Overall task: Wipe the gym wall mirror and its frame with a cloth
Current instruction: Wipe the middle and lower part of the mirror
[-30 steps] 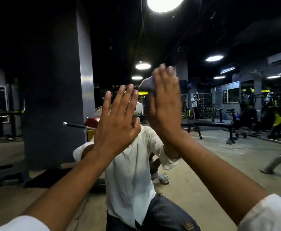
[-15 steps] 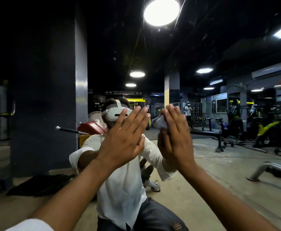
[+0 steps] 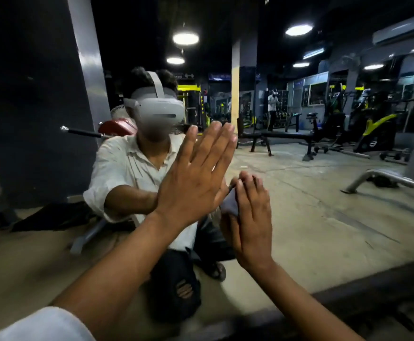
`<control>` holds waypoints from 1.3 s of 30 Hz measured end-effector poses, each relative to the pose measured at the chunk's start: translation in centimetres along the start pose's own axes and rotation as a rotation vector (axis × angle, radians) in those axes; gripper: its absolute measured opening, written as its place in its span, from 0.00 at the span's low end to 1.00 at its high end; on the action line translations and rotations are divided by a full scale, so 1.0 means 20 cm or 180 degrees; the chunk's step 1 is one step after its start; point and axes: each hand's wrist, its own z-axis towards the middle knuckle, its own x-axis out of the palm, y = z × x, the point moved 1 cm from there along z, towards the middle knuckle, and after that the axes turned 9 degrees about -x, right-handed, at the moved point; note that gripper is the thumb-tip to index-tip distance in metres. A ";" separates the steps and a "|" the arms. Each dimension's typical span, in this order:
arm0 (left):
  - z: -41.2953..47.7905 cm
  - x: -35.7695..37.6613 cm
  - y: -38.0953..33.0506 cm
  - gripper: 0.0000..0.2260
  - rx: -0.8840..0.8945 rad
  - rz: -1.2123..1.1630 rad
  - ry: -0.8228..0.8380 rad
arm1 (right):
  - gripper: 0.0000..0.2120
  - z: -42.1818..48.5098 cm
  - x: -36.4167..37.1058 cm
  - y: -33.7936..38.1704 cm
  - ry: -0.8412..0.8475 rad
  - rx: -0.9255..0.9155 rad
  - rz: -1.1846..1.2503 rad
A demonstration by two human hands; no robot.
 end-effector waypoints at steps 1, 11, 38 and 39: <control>-0.01 0.01 -0.01 0.32 -0.0010 -0.0031 -0.0019 | 0.31 -0.06 -0.02 -0.02 0.0145 -0.0167 -0.0079; -0.04 0.02 -0.02 0.32 -0.0069 -0.0171 -0.0031 | 0.31 -0.48 -0.05 -0.16 0.0075 0.0916 -0.0355; 0.72 -0.08 0.08 0.34 -0.0701 0.0344 -0.0449 | 0.28 1.22 -0.42 -0.42 -0.0445 -0.0423 -0.0359; 0.72 -0.08 0.08 0.34 -0.0714 0.0329 -0.0466 | 0.28 1.23 -0.41 -0.42 -0.0275 -0.0801 -0.0406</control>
